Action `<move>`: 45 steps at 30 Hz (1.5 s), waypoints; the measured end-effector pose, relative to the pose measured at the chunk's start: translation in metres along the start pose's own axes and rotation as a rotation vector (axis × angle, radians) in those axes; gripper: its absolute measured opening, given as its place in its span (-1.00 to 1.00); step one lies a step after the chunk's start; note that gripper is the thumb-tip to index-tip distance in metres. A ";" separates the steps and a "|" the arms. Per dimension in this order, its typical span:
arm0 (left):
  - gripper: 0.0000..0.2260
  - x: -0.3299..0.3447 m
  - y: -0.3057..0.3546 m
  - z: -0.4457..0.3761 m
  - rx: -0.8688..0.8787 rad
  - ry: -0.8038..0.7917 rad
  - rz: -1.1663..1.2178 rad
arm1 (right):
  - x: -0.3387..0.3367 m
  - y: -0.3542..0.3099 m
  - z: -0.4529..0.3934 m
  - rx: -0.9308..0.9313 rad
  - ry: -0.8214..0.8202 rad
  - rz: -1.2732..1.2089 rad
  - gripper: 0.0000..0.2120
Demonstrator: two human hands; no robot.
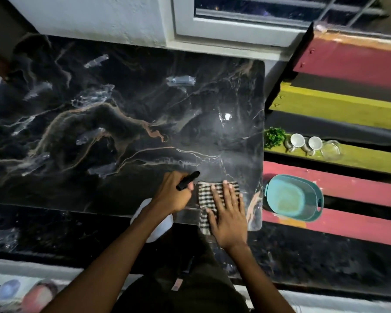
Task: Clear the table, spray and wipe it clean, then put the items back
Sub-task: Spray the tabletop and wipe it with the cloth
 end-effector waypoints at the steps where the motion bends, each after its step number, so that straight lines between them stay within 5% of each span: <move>1: -0.86 0.003 0.010 -0.002 -0.006 -0.007 -0.025 | -0.003 0.015 0.004 0.037 0.006 -0.002 -0.38; 16: -0.89 0.026 0.100 -0.055 0.014 -0.090 -0.145 | -0.010 0.039 -0.011 0.098 0.006 0.018 -0.39; 28: -0.72 0.011 0.125 -0.098 0.153 -0.098 -0.209 | -0.026 0.054 -0.058 0.352 0.121 0.005 -0.37; 32: -0.88 0.006 0.132 -0.104 0.190 -0.134 -0.201 | -0.019 0.048 -0.046 0.447 0.147 -0.030 -0.36; 37: -0.84 0.000 0.132 -0.115 0.198 -0.114 -0.216 | -0.023 0.051 -0.049 0.458 0.152 -0.015 -0.36; 45: -0.86 -0.039 0.108 -0.154 0.066 -0.066 -0.041 | -0.064 0.117 -0.169 0.493 0.146 -0.021 -0.33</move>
Point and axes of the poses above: each hand's wrist, its own z-axis away from the middle knuckle, its own x-axis out of the palm, y = z × x, the point moved 6 cm from there along -z, towards the middle knuckle, and after that the axes turned 10 degrees about -x, right-handed, at the moved point
